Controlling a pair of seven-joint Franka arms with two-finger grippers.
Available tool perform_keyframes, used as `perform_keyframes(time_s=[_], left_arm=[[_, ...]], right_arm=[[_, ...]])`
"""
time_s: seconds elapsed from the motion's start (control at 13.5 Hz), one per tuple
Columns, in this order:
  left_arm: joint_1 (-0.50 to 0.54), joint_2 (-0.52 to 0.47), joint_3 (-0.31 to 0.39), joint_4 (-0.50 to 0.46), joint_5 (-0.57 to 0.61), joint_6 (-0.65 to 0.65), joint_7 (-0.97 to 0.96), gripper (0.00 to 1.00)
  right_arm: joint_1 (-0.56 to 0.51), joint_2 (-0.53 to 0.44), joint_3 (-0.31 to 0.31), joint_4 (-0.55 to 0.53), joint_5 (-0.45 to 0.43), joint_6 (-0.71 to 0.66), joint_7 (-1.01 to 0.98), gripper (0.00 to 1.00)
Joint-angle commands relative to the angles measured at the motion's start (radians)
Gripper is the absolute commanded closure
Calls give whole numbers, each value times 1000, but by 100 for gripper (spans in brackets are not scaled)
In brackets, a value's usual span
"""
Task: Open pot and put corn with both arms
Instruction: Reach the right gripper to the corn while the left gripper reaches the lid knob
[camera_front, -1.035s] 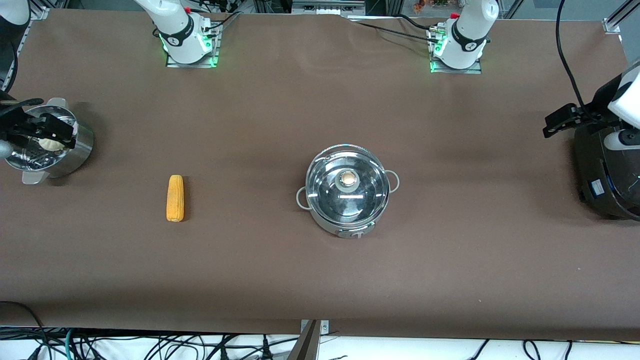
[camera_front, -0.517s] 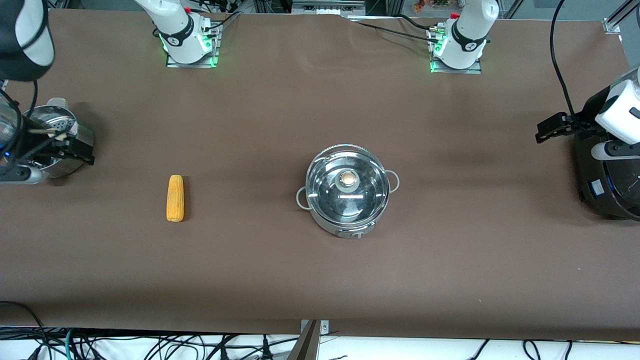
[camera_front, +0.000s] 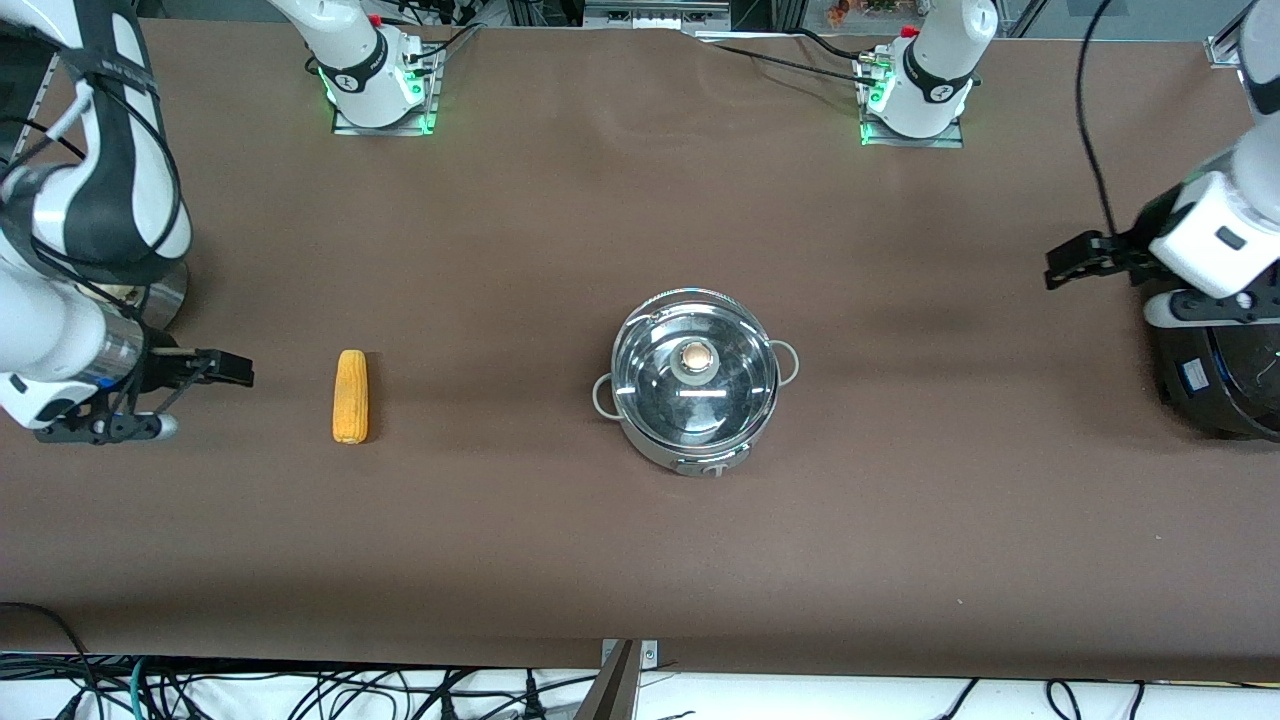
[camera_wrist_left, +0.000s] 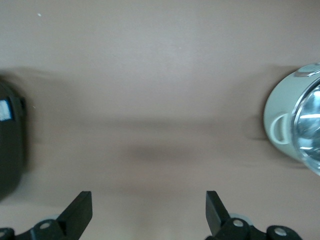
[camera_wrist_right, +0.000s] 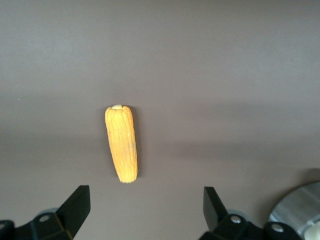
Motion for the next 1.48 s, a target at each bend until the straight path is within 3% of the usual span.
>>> perform_keyframes(time_s=[0.0, 0.44, 0.67, 0.89, 1.4], left_arm=[[-61, 67, -3, 74, -57, -26, -129, 0], [-291, 283, -3, 245, -85, -12, -421, 0], [-383, 393, -3, 319, -85, 58, -506, 0], [-443, 453, -3, 320, -86, 175, -532, 0], [-534, 559, -3, 319, -97, 315, -599, 0]], right_arm=[[-1, 13, 4, -43, 19, 60, 8, 0], [3, 35, 7, -194, 48, 252, 8, 0], [20, 44, 9, -253, 48, 315, 8, 0], [38, 71, 9, -265, 50, 357, 8, 0], [48, 130, 10, -328, 50, 519, 10, 0]])
